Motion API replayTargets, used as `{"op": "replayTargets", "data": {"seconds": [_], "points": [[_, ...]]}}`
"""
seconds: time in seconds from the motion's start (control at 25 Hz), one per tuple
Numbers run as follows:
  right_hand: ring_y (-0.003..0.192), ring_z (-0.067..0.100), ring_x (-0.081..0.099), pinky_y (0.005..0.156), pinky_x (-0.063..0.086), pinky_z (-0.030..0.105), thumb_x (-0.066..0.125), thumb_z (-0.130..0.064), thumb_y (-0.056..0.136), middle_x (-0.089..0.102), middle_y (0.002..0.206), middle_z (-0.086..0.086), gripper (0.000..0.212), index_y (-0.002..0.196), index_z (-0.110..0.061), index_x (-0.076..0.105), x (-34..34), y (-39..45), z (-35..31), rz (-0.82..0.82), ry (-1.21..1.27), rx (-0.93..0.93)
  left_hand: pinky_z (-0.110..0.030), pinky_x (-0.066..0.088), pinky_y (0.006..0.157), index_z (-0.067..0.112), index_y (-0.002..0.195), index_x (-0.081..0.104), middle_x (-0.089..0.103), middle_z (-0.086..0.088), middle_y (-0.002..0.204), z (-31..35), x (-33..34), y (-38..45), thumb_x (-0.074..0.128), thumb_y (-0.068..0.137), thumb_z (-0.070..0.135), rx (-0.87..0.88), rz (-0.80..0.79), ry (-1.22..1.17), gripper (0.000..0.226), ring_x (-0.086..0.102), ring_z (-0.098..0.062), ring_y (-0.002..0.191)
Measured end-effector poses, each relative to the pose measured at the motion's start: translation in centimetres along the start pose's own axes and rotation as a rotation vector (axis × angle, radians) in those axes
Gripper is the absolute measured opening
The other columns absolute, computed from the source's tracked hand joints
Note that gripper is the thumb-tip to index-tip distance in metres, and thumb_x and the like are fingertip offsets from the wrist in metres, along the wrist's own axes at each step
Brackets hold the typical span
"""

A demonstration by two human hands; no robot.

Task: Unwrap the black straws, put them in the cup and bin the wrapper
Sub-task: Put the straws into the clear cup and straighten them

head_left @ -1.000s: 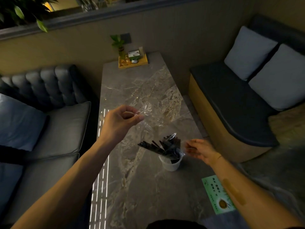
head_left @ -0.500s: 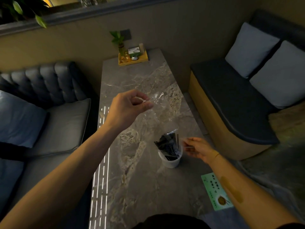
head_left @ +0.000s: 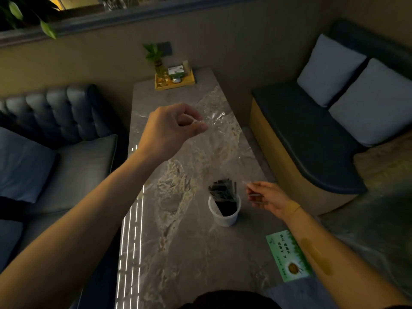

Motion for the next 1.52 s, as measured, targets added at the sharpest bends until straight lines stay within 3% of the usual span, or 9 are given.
{"op": "replayTargets", "data": {"seconds": [0.2,0.48,0.68,0.92,1.04,1.12,1.24,1.32,1.52], "points": [[0.077,0.019,0.065,0.071,0.052,0.035,0.066,-0.023,0.089,0.071,0.081,0.002,0.008,0.087,-0.015,0.069,0.5,-0.6,-1.1,-0.015,0.021,-0.042,-0.028,0.055,0.064,0.022,0.086,0.074,0.077,0.006,0.073,0.3,-1.7,0.4,0.083,0.073,0.035,0.018,0.036,-0.070,0.020,0.070,-0.005,0.066],[0.069,0.012,0.066,0.066,0.050,0.031,0.065,-0.031,0.088,0.070,0.074,-0.001,0.017,0.077,-0.020,0.067,2.1,-1.9,-4.9,-0.038,0.049,-0.181,-0.009,0.046,0.051,0.025,0.080,0.072,0.076,0.013,0.068,-0.8,-6.9,0.2,0.084,0.075,0.028,0.025,0.177,-0.220,0.014,0.064,0.004,0.055],[0.073,0.011,0.065,0.066,0.053,0.027,0.066,-0.042,0.084,0.070,0.079,-0.003,0.019,0.081,-0.023,0.069,7.1,-3.1,-7.8,-0.116,0.068,-0.291,-0.011,0.044,0.041,0.024,0.080,0.073,0.072,0.013,0.061,-8.9,-12.5,-4.2,0.078,0.080,0.026,-0.224,0.445,-0.437,0.005,0.059,0.004,0.047],[0.120,0.020,0.052,0.096,0.044,0.041,0.075,-0.045,0.067,0.050,0.137,0.000,0.088,0.143,-0.029,0.034,16.6,-2.1,-5.2,-0.170,-0.005,-0.213,-0.015,0.038,0.037,0.016,0.082,0.061,0.056,-0.002,0.060,-21.7,-10.0,-16.4,0.057,0.097,0.017,-0.760,0.632,-0.847,0.015,0.048,-0.005,0.042],[0.124,0.028,0.051,0.092,0.048,0.040,0.082,-0.041,0.053,0.044,0.149,0.008,0.131,0.153,-0.029,-0.002,22.1,-1.7,0.1,-0.307,0.036,0.042,-0.025,0.046,0.061,0.011,0.099,0.059,0.061,-0.005,0.069,-25.0,-5.6,-22.1,0.048,0.100,0.019,-0.967,0.680,-1.171,0.014,0.054,-0.014,0.060],[0.121,0.031,0.054,0.080,0.054,0.040,0.082,-0.033,0.064,0.043,0.147,0.014,0.119,0.152,-0.027,0.002,24.9,-1.6,3.7,-0.334,0.041,0.211,-0.026,0.039,0.065,0.014,0.098,0.059,0.061,-0.004,0.072,-26.1,-3.1,-25.0,0.051,0.098,0.019,-1.128,0.711,-1.243,0.010,0.050,-0.016,0.067],[0.099,0.023,0.064,0.076,0.055,0.040,0.073,-0.025,0.082,0.061,0.118,0.010,0.047,0.123,-0.018,0.051,27.4,-1.4,8.1,-0.380,-0.009,0.336,-0.026,0.042,0.065,0.012,0.088,0.060,0.063,-0.006,0.075,-27.1,0.0,-27.9,0.054,0.094,0.009,-1.240,0.740,-1.311,0.010,0.054,-0.017,0.071],[0.074,0.015,0.066,0.067,0.056,0.034,0.068,-0.019,0.087,0.066,0.089,0.004,0.016,0.102,-0.017,0.061,27.8,-1.4,10.2,-0.347,-0.081,0.323,-0.027,0.046,0.071,0.007,0.096,0.062,0.061,-0.009,0.084,-27.6,2.0,-29.4,0.055,0.093,0.005,-1.300,0.670,-1.358,0.008,0.056,-0.019,0.075],[0.059,0.013,0.058,0.048,0.046,0.023,0.059,-0.006,0.091,0.064,0.078,0.008,0.008,0.097,-0.011,0.061,25.9,-0.7,12.4,-0.096,-0.278,0.209,-0.033,0.051,0.075,0.005,0.104,0.064,0.068,-0.011,0.102,-29.4,5.2,-32.8,0.058,0.093,0.011,-1.461,0.409,-1.129,0.013,0.064,-0.024,0.092]]}}
Point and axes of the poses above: each hand's wrist, its own y-axis towards the middle knuckle, its own x-axis out of the palm, z = x × y, the point moved 5 cm from there along y, towards the middle knuckle
